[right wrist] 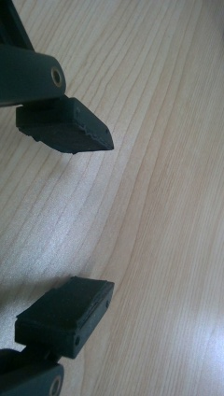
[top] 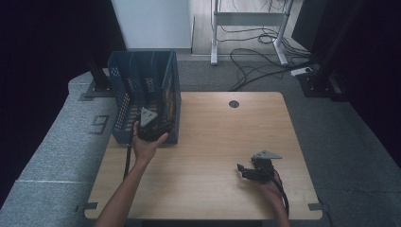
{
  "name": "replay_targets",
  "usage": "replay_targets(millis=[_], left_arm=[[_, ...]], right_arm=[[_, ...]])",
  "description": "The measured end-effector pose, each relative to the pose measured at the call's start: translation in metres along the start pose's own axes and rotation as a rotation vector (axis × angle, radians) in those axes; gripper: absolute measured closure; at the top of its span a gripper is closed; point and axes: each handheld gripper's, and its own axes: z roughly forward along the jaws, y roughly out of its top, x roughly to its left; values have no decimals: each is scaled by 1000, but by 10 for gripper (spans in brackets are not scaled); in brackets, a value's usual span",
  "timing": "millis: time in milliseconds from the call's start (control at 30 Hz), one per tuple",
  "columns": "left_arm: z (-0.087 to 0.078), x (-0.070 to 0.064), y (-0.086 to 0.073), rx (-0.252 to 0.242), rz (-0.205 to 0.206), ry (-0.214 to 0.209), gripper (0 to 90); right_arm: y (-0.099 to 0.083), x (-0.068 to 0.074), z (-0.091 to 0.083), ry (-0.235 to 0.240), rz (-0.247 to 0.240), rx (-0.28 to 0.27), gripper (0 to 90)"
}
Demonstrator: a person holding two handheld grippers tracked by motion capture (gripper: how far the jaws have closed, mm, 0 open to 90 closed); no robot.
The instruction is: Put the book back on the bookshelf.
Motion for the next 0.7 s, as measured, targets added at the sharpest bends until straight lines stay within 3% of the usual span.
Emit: replay_targets(millis=[200, 367, 500, 700], left_arm=[[-24, -5, -9, -13, -4, -42, 401], [-35, -9, -17, 17, -3, -85, 401], [-41, -12, -27, 32, -28, -134, 398], [-46, -24, -47, 66, 48, -115, 397]], right_arm=[[0, 0, 0, -2, -3, 2, 261], [0, 0, 0, -2, -1, 1, 261], [0, 0, 0, -2, 1, 0, 262], [0, -1, 0, 1, 3, 0, 263]])
